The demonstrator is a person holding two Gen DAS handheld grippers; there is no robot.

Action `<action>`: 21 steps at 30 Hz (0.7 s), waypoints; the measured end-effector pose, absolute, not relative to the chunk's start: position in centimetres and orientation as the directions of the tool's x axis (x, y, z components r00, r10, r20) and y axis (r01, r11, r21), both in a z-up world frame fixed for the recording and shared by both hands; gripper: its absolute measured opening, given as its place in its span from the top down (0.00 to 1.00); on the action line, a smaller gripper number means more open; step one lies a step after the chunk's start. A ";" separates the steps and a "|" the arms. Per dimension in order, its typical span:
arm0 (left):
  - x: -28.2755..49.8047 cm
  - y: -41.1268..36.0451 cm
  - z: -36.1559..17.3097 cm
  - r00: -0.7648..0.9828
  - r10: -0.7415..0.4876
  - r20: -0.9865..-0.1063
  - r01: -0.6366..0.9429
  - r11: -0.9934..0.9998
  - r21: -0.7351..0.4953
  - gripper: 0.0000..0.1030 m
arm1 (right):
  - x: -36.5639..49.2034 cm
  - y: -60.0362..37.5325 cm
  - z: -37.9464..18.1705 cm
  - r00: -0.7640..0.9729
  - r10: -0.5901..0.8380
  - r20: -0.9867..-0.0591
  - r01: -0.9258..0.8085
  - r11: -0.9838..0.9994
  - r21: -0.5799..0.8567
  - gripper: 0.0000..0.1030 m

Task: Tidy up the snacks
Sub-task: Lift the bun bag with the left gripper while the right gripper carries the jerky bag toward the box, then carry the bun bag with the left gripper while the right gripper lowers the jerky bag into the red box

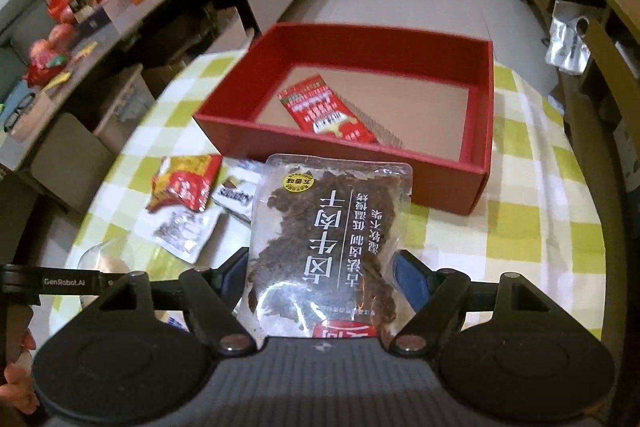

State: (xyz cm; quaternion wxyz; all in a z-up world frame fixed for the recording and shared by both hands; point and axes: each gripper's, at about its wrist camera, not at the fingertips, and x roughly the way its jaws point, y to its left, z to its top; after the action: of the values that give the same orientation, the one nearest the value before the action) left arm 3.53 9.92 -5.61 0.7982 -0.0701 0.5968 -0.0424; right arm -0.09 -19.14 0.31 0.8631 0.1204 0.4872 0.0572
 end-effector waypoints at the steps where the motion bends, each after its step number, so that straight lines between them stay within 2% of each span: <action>1: 3.4 9.5 -5.0 0.302 -0.150 -0.941 -0.008 0.987 -0.160 0.38 | -0.2 -19.2 0.5 0.524 0.218 -0.823 0.017 0.964 0.266 0.17; 8: 3.7 7.2 -2.9 0.372 -0.127 -0.919 0.011 0.991 -0.133 0.38 | 0.1 -18.8 1.0 0.533 0.235 -0.813 -0.005 0.961 0.275 0.17; 21: 6.1 4.8 -1.0 0.428 -0.192 -0.883 0.056 0.981 -0.186 0.38 | 1.2 -19.7 2.5 0.588 0.214 -0.780 0.030 0.958 0.285 0.17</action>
State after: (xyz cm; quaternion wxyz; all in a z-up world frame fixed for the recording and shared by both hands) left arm 6.09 4.79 -1.04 0.8427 -0.0640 0.5296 -0.0735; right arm 1.23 -19.68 2.46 0.8807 0.1351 0.4509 0.0523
